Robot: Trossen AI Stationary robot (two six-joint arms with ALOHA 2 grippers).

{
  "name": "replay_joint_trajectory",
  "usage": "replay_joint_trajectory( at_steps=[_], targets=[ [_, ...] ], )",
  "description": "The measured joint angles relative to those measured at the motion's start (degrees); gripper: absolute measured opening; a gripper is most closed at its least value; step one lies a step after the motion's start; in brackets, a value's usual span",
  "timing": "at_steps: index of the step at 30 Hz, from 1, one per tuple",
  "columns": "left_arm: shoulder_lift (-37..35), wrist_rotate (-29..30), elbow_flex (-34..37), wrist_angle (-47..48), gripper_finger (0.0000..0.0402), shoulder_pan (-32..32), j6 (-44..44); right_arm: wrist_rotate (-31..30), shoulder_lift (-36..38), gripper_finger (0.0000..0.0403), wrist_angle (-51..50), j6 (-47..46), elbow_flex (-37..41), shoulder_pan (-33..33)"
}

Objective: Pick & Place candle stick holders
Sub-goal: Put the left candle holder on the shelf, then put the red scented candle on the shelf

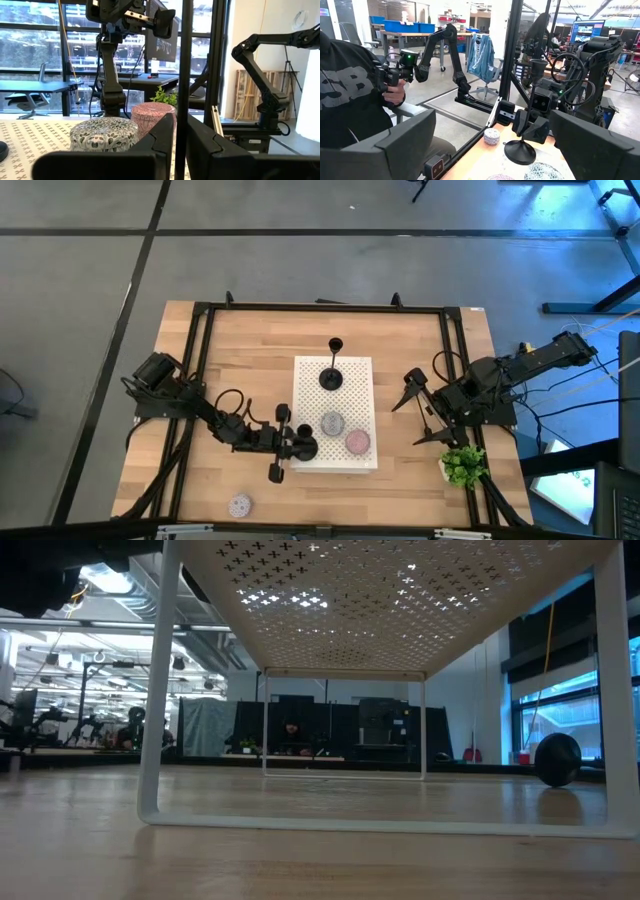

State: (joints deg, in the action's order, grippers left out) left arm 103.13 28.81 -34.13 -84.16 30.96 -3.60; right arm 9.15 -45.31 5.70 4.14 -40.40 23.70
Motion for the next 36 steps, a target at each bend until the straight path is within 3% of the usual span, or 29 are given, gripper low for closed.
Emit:
replay_joint_trajectory(
  at_steps=[19,36],
  targets=[
    [0.00,4.82,0.00,1.70,0.0132,0.11,1.34,0.00,-0.01,0.0392,-0.34,0.00,0.00,-0.02],
    [-0.20,4.88,0.00,0.28,0.0238,1.48,3.58,0.00,0.00,0.0392,-0.38,0.00,0.00,-0.02]
  ],
)
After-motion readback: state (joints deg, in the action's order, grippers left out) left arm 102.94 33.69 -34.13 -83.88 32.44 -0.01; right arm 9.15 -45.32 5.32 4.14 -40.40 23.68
